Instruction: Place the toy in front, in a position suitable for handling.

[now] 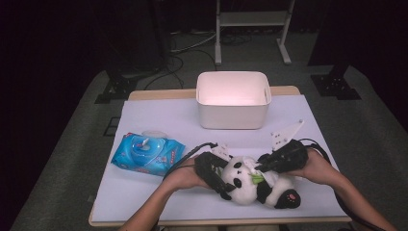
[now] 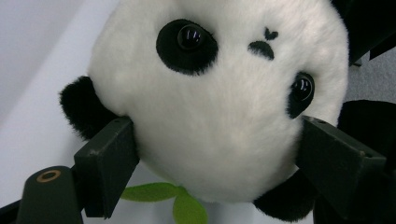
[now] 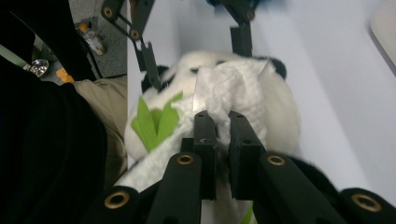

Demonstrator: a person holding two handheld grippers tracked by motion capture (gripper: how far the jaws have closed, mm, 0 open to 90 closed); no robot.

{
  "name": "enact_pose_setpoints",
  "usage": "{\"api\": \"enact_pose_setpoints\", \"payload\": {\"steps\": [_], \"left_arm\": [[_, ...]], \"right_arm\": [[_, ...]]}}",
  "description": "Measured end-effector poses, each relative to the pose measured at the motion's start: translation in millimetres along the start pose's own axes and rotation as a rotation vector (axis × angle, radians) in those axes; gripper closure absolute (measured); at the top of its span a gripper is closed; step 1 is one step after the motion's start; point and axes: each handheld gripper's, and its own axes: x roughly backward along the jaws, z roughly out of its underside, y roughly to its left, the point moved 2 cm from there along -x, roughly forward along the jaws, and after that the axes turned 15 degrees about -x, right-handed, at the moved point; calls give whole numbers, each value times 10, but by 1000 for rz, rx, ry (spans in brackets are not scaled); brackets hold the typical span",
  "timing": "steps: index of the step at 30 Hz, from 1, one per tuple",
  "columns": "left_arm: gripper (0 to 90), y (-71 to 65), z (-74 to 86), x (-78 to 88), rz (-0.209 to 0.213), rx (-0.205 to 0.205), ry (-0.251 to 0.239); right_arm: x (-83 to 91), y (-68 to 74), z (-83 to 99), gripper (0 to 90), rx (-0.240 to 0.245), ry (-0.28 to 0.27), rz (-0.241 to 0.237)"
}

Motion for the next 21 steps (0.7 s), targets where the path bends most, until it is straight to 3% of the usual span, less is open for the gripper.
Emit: {"api": "enact_pose_setpoints", "payload": {"steps": [6, 21], "left_arm": [[162, 4, -19, 23, -1, -3, 6], [166, 6, -245, -46, -28, 11, 3]], "right_arm": [[104, 2, 78, 829, -9, -23, 12], [58, 182, -117, 828, 52, -42, 2]]}}
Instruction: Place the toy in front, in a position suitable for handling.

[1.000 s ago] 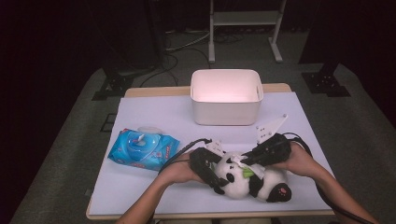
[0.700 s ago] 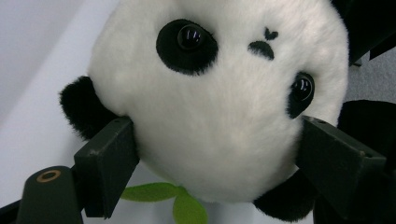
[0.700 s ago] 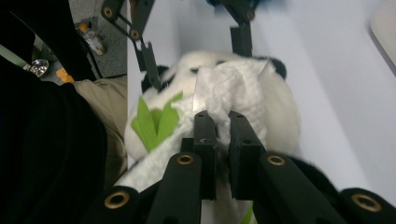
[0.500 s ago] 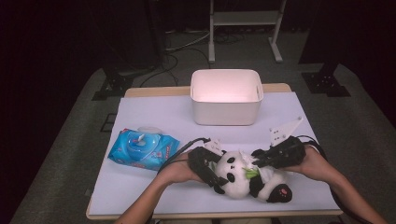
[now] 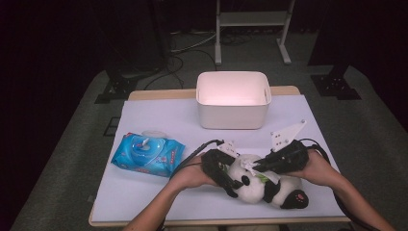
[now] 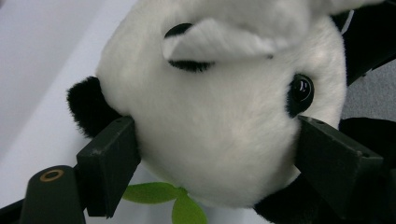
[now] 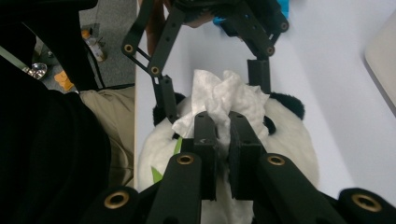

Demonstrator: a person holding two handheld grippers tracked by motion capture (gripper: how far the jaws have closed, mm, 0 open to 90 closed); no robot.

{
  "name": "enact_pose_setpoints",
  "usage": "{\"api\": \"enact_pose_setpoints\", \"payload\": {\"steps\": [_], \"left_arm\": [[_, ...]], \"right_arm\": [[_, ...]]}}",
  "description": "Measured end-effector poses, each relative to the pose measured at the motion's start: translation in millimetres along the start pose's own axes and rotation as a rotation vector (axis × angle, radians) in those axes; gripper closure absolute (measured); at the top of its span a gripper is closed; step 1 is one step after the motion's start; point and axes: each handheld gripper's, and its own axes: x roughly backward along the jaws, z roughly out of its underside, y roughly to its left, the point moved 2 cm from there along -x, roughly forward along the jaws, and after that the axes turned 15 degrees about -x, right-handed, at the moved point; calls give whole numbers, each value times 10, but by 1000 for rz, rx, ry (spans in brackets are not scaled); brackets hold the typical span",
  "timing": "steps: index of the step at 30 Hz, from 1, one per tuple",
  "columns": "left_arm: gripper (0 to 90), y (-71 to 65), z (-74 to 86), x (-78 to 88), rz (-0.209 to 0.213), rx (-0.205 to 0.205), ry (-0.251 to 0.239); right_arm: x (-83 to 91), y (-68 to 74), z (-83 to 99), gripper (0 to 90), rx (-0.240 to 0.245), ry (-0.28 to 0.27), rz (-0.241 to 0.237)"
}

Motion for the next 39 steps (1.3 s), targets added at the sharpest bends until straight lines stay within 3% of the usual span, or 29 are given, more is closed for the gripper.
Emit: {"api": "enact_pose_setpoints", "payload": {"steps": [8, 13, 22, 39], "left_arm": [[165, -15, -69, -29, -12, -16, 11], [164, -22, -17, -45, -8, -13, 16], [163, -28, 47, -63, -2, -12, 4], [146, 10, 115, 4, -2, -1, -39]], "right_arm": [[47, 39, 86, 829, -7, -8, 11], [71, 33, 208, 830, -11, 18, 36], [123, -77, 401, 831, -71, -7, 48], [25, -127, 373, 831, -79, -11, 20]]}}
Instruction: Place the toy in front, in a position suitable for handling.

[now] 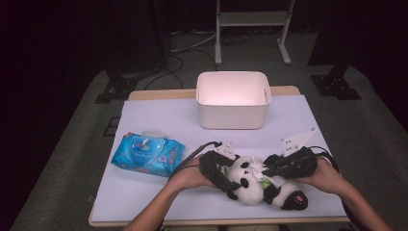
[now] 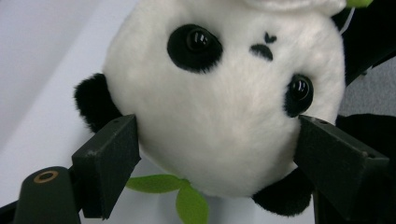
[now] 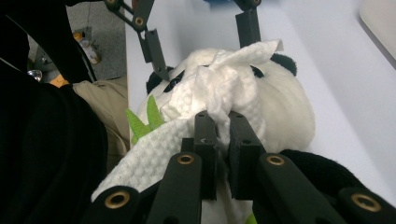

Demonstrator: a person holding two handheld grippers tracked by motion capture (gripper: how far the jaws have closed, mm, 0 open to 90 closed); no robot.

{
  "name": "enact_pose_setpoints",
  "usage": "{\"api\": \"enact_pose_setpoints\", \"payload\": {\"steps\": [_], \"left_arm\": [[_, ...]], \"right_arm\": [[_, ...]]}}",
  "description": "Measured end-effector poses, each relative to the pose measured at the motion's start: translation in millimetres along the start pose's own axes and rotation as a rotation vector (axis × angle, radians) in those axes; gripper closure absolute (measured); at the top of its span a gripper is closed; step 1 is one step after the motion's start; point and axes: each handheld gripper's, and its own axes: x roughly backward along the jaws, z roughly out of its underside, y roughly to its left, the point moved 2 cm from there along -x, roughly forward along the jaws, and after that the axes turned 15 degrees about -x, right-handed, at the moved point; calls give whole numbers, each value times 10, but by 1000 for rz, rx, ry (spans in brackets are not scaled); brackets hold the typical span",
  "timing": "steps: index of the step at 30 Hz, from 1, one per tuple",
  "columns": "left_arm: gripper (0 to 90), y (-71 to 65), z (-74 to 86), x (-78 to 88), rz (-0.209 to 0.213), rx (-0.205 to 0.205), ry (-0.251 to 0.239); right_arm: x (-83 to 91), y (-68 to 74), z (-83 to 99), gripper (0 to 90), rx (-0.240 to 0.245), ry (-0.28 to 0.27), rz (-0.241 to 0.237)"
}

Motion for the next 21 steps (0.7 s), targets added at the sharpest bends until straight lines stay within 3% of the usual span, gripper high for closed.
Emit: {"api": "enact_pose_setpoints", "payload": {"steps": [6, 12, 13, 21], "left_arm": [[114, 41, -42, 54, -14, 16, -28], [143, 30, -1, -56, 20, -6, -3], [146, 36, 6, -60, 18, 10, -18], [173, 80, -18, -77, 7, 36, -14]], "right_arm": [[-21, 15, 34, 831, -3, -8, -22], [-20, 45, 41, 831, 6, -10, -9], [-17, 51, 35, 831, 9, -12, 1], [-47, 111, -148, 832, 55, -18, 20]]}}
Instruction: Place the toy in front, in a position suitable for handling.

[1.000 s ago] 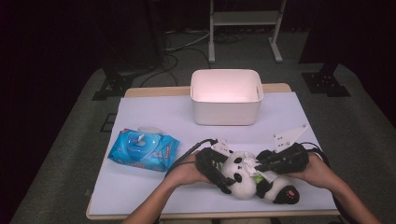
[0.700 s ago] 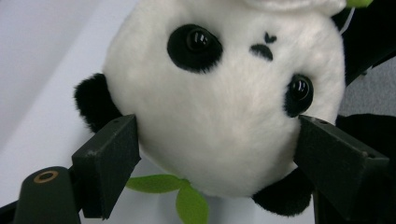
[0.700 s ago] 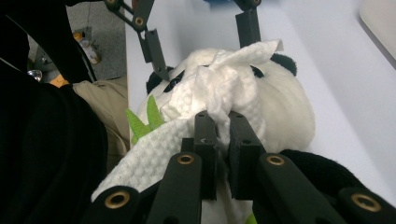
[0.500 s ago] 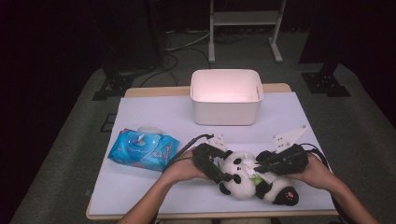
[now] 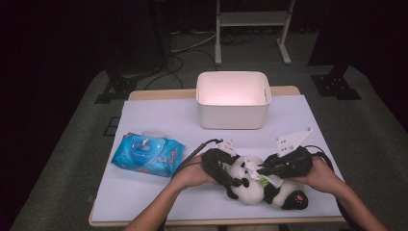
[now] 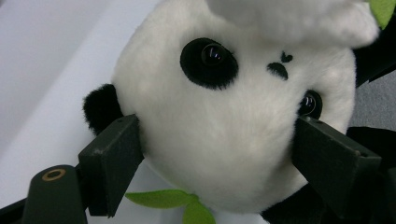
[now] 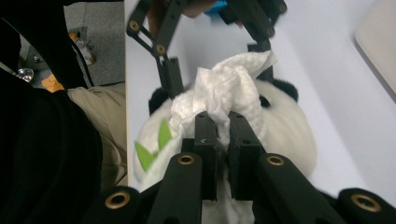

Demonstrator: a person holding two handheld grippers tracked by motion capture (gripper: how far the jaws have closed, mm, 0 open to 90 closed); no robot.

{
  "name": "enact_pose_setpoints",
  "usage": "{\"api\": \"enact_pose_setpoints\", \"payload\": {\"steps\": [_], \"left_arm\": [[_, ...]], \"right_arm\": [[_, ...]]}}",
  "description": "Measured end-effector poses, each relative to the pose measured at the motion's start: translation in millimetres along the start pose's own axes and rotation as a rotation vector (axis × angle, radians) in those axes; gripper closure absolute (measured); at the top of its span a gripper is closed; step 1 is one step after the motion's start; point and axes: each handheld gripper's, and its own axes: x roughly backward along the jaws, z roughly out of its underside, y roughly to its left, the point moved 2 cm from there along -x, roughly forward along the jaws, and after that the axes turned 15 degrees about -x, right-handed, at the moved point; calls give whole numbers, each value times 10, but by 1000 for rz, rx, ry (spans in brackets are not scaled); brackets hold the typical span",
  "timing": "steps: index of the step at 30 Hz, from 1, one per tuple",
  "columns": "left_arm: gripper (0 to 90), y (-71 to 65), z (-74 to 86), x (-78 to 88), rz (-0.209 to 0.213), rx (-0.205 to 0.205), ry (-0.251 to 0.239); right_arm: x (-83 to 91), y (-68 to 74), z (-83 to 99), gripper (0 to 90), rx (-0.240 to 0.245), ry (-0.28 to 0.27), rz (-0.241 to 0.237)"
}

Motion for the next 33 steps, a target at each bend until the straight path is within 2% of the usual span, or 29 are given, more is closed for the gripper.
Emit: {"api": "enact_pose_setpoints", "payload": {"steps": [9, 17, 22, 26, 30, 33], "left_arm": [[173, 20, -13, -35, -13, 18, -13], [172, 13, 32, -19, -11, 39, -33], [171, -24, 17, -15, -13, 28, -32], [172, -51, 3, -12, -9, 0, -19], [171, -88, 24, -21, -8, -18, -7], [172, -80, 57, -23, -7, -9, -11]], "right_arm": [[-95, 194, -96, 832, 32, 49, 0], [-81, 288, 31, 834, 27, 79, 17], [-37, 342, 167, 835, 31, 100, 44], [-68, 357, 223, 838, 48, 101, 63], [-123, 330, 202, 840, 57, 110, 51], [-162, 297, 176, 841, 50, 105, 44]]}}
